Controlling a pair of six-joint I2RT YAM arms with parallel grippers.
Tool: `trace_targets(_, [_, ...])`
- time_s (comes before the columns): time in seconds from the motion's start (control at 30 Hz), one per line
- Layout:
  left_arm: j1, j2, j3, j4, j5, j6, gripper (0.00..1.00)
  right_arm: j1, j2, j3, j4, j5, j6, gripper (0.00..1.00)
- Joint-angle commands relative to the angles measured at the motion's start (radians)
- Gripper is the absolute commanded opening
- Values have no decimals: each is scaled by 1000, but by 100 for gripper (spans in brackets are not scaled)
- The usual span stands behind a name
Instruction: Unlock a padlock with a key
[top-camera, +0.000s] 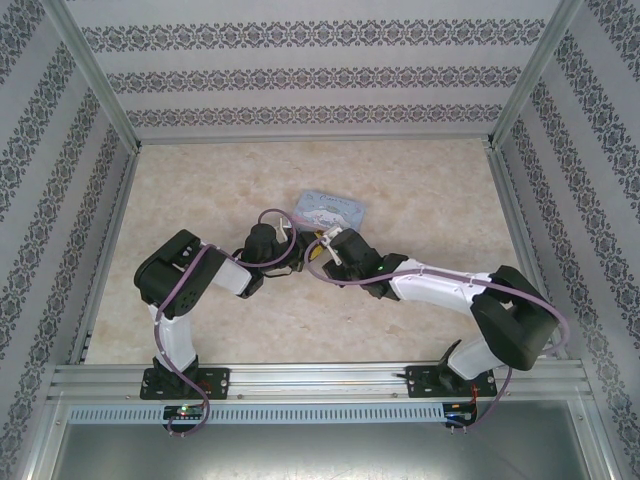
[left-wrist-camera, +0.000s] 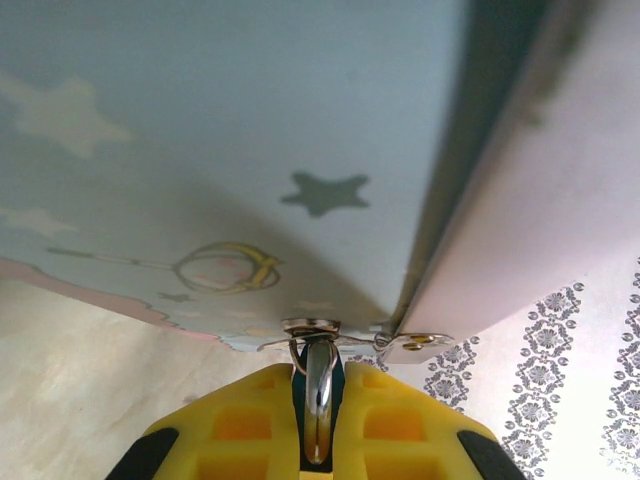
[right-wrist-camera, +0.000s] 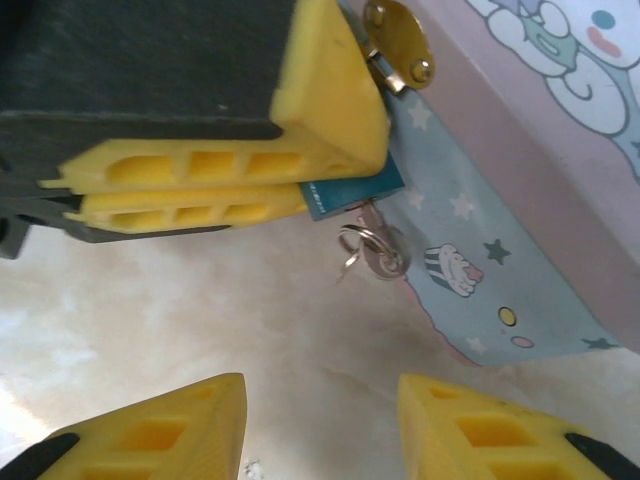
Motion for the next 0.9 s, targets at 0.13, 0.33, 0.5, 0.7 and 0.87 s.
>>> trace_targets(0.13, [13, -38, 23, 17, 26, 22, 0, 8, 48, 67, -1, 67, -43, 42])
trace_targets(0.33, [12, -40, 20, 18, 26, 21, 0, -4, 98, 106, -1, 65, -55, 41])
trace_targets(0.5, [12, -45, 18, 16, 26, 23, 0, -30, 130, 123, 6, 43, -49, 37])
trace_targets(0.7, [8, -44, 14, 17, 28, 27, 0, -41, 138, 149, 16, -6, -35, 19])
trace_targets(0.87, [3, -38, 2, 25, 29, 28, 0, -41, 133, 159, 14, -66, -15, 0])
